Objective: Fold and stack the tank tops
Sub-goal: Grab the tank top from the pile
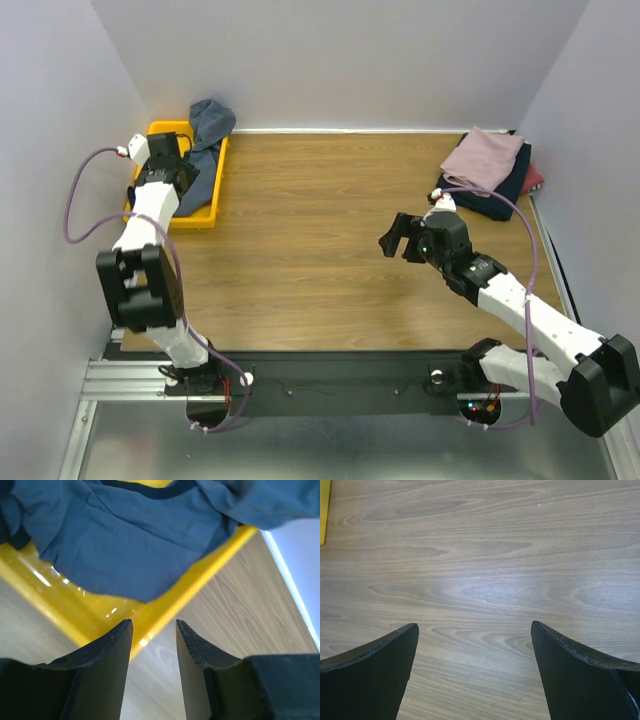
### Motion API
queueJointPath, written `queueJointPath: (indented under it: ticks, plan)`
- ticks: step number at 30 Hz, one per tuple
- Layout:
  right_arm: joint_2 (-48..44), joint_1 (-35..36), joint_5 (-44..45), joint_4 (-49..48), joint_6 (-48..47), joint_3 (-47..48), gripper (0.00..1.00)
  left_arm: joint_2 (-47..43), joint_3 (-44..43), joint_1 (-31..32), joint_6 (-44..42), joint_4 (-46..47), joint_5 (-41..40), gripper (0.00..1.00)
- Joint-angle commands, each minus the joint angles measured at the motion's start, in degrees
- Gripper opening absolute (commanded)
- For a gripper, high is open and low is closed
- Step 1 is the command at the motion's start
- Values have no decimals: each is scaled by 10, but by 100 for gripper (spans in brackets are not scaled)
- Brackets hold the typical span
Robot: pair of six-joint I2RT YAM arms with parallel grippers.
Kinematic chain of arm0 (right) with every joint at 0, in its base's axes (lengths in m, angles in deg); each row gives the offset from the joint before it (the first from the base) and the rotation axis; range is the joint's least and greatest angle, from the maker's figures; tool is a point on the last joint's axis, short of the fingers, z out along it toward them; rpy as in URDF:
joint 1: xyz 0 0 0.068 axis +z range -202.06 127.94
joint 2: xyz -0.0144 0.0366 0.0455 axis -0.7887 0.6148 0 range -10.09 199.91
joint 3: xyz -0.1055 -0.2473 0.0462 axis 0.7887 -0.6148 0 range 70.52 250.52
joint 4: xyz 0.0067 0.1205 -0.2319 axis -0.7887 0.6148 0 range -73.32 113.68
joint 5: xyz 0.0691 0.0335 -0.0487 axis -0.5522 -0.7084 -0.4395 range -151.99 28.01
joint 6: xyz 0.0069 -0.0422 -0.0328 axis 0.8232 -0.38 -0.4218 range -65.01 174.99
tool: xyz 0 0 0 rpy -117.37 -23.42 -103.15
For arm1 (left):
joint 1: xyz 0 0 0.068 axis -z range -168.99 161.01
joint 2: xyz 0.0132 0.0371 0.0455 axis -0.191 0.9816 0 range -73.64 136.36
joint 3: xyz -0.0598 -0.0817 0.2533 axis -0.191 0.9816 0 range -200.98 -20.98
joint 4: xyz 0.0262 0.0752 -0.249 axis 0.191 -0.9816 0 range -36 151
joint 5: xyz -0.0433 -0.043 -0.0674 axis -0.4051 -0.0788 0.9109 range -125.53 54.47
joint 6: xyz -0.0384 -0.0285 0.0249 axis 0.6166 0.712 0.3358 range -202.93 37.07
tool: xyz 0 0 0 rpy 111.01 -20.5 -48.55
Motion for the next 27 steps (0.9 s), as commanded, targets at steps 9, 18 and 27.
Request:
queueJointPath:
  ticks: [9, 18, 27]
  plan:
    - [-5, 0, -24, -11, -6, 3, 100, 273, -154, -17, 44, -15, -6, 52]
    - [-5, -1, -29, -11, -8, 7, 100, 271, -202, -24, 47, -29, -13, 0]
    - [4, -1, -32, -11, -7, 29, 100, 142, -299, -10, -16, -41, -21, 0]
